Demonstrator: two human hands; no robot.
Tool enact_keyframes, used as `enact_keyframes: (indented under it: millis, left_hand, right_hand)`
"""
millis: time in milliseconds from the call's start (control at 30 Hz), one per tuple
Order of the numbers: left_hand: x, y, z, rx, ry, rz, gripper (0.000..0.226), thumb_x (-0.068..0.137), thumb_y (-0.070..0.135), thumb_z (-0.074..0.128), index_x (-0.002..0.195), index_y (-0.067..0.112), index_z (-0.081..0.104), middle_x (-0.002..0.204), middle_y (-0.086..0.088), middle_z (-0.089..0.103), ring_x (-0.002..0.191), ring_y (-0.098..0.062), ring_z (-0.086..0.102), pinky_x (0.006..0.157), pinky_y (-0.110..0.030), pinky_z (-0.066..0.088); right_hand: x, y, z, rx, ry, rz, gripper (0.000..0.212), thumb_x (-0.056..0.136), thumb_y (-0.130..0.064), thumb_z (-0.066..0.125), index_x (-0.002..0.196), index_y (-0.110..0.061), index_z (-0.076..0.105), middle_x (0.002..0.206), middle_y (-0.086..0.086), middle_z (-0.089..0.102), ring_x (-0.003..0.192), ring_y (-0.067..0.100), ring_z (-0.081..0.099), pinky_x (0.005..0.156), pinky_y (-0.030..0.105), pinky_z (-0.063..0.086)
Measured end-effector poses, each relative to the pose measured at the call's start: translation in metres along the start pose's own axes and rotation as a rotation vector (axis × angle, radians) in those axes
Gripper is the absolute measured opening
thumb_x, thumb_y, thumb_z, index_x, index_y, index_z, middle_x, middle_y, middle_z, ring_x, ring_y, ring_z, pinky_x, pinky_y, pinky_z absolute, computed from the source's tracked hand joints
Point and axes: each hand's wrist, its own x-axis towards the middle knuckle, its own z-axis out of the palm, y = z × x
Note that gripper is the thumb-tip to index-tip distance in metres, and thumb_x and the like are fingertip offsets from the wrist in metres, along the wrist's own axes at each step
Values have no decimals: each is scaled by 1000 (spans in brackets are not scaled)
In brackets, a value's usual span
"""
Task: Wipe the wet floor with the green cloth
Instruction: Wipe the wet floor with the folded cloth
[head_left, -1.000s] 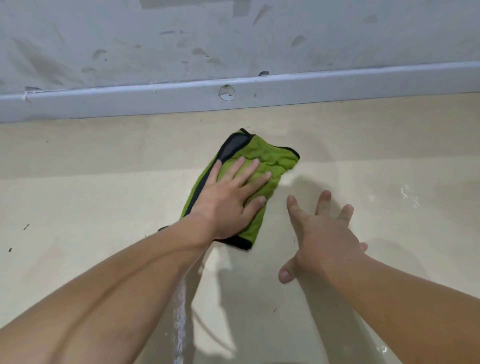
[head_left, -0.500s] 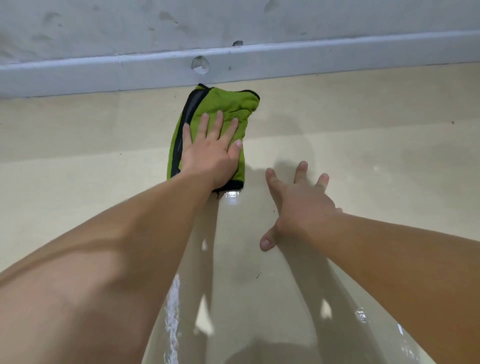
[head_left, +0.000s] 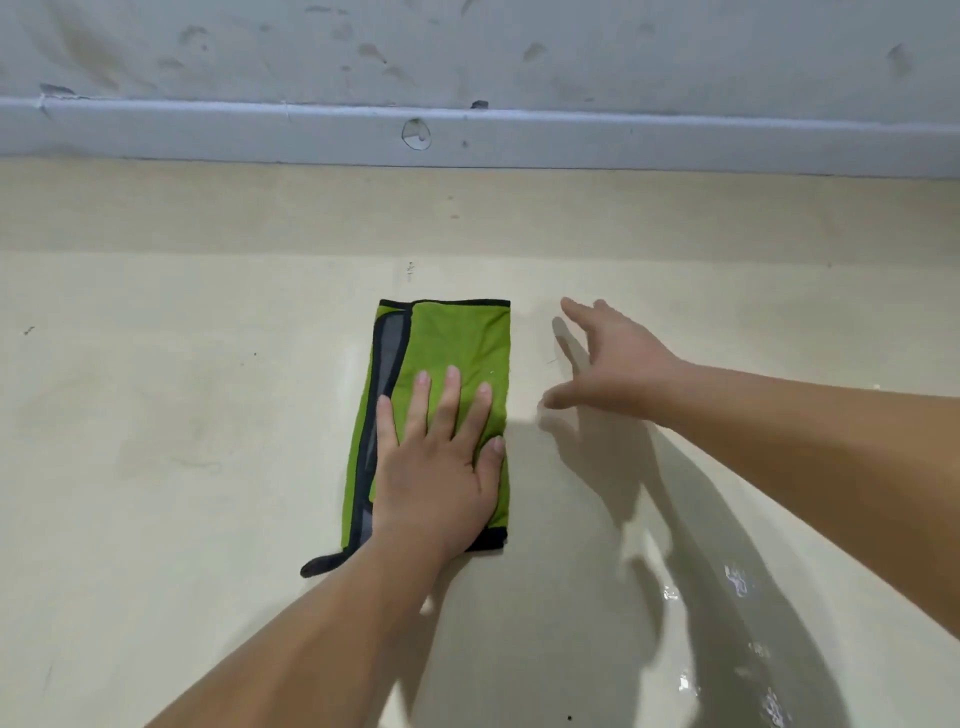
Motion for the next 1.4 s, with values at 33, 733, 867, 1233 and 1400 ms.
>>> enact_keyframes:
  millis: [33,733,867,1233,1400]
  left_hand:
    - [-6,9,1,-12,-3,-21,63,105,59,3,164,39,-4,175,3,-14,159,-28,-21,124,-63,-10]
    - [-35,131,-60,63,-418,162,70,104,33,49,165,31,15,176,0,-4,161,-26,-1,130,-49,7]
    - [-60,156,-99,79,-588,34,73,104,28,48,165,36,9,175,5,-9,159,-27,14,125,-44,25]
    - [-101,213,-219,132,-683,-32,71,106,35,49,165,40,9,175,10,0,152,-21,35,121,-36,31]
    - [-67,213,-187,199,-726,2,63,107,33,46,164,25,20,173,-4,13,130,-32,53,115,-41,41]
  right_hand:
    - [-10,11,2,-58,28,-30,109,74,-36,88,162,-30,24,169,5,16,154,20,24,114,31,30]
    - [-98,170,-5,-452,-294,65,134,55,-57,90,155,-54,1,168,-1,-10,151,47,4,105,55,47]
    - [-107,174,-13,-461,-271,-8,130,65,-54,85,157,-53,-7,169,-6,-16,155,43,-4,106,47,46]
    - [-111,202,-40,-456,-368,-83,121,72,-59,74,160,-45,-8,169,-11,-20,157,29,-11,112,54,41]
    - [-98,194,-40,-440,-430,-71,112,71,-65,64,160,-45,-1,170,-8,-18,157,34,-4,115,57,35]
